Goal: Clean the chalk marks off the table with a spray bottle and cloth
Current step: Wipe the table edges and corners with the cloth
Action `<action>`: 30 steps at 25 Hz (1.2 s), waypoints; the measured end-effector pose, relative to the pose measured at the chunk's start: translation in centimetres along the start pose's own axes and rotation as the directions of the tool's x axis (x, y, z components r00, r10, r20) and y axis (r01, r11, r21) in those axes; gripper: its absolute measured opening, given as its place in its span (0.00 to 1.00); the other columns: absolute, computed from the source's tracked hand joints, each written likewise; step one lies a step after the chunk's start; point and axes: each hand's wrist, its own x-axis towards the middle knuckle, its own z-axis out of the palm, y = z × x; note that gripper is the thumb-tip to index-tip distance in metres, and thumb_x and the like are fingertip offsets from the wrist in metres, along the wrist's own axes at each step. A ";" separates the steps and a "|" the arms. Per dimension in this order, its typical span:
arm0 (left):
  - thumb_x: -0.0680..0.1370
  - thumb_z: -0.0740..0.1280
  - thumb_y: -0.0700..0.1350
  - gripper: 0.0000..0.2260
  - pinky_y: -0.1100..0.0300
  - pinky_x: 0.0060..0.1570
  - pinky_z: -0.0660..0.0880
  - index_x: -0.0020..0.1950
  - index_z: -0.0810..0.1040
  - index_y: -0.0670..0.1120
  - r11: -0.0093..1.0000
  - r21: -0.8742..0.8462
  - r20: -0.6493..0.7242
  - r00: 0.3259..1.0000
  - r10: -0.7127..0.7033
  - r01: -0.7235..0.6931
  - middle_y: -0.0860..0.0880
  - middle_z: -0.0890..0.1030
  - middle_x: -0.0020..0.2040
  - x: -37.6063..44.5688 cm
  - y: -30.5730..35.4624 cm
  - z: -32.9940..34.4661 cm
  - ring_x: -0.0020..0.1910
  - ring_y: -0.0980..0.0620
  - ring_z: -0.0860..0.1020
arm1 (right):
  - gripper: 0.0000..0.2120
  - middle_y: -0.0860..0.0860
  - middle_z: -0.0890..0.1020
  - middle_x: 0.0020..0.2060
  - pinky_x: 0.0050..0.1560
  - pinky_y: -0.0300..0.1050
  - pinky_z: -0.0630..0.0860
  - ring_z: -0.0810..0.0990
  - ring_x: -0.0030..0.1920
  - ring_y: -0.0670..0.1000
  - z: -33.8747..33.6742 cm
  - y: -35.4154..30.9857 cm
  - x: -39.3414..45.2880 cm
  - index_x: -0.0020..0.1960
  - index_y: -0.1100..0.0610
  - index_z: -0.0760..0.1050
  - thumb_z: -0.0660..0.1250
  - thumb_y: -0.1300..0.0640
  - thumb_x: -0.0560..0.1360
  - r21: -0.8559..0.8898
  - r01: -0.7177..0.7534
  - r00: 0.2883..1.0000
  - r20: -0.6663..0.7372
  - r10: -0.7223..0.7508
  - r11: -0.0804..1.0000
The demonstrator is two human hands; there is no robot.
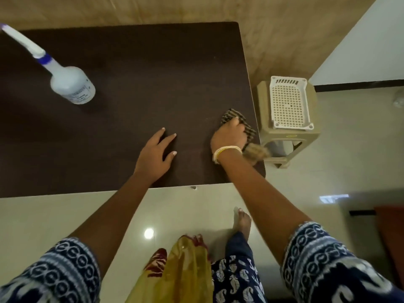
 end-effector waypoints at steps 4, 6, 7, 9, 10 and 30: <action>0.77 0.64 0.42 0.28 0.50 0.74 0.61 0.77 0.62 0.45 0.990 -0.144 -0.011 1.000 0.008 -0.009 0.46 0.61 0.77 -0.3 -1.2 0.1 0.75 0.47 0.62 | 0.20 0.58 0.67 0.65 0.51 0.53 0.75 0.73 0.60 0.59 0.9 -9.2 -6.4 0.70 0.64 0.65 0.54 0.60 0.79 0.084 0.463 0.883 0.048 -0.468 0.882; 0.78 0.63 0.42 0.28 0.52 0.74 0.60 0.77 0.60 0.43 0.992 -0.127 -0.038 0.999 0.000 -0.005 0.45 0.61 0.77 -1.1 -1.9 0.2 0.75 0.46 0.62 | 0.21 0.58 0.69 0.63 0.51 0.54 0.76 0.73 0.59 0.60 0.9 -9.1 -5.8 0.70 0.60 0.66 0.57 0.58 0.78 0.112 0.597 0.799 0.005 -0.601 0.794; 0.79 0.63 0.44 0.28 0.52 0.74 0.59 0.78 0.59 0.43 0.995 -0.098 -0.035 0.999 0.003 -0.006 0.45 0.59 0.78 -1.5 -2.2 0.2 0.76 0.47 0.60 | 0.22 0.58 0.70 0.64 0.53 0.55 0.75 0.72 0.60 0.61 0.5 -7.9 -4.1 0.71 0.58 0.67 0.59 0.57 0.77 0.110 0.606 0.794 -0.037 -0.606 0.788; 0.81 0.61 0.48 0.29 0.53 0.74 0.57 0.79 0.55 0.45 0.998 -0.064 -0.016 1.000 0.001 -0.002 0.48 0.56 0.79 -2.0 -2.3 0.4 0.77 0.49 0.57 | 0.22 0.58 0.71 0.64 0.56 0.54 0.71 0.71 0.61 0.61 0.6 -3.8 0.4 0.70 0.54 0.70 0.61 0.55 0.76 0.089 0.473 0.877 -0.144 -0.459 0.877; 0.81 0.60 0.48 0.29 0.53 0.74 0.57 0.79 0.54 0.45 0.999 -0.048 -0.012 1.000 -0.006 0.005 0.48 0.54 0.79 -2.0 -2.2 0.5 0.77 0.49 0.56 | 0.21 0.58 0.72 0.64 0.58 0.54 0.70 0.71 0.62 0.61 0.5 -1.4 2.5 0.68 0.53 0.72 0.62 0.55 0.76 0.150 0.342 0.926 -0.221 -0.306 0.928; 0.79 0.64 0.51 0.26 0.56 0.74 0.57 0.76 0.64 0.45 0.981 -0.183 -0.170 0.981 -0.091 0.059 0.49 0.62 0.77 5.3 1.5 -0.5 0.76 0.52 0.60 | 0.30 0.54 0.66 0.74 0.75 0.48 0.58 0.61 0.75 0.54 -2.1 -6.4 19.5 0.74 0.55 0.66 0.67 0.59 0.73 0.329 0.292 0.953 -0.180 -0.244 0.898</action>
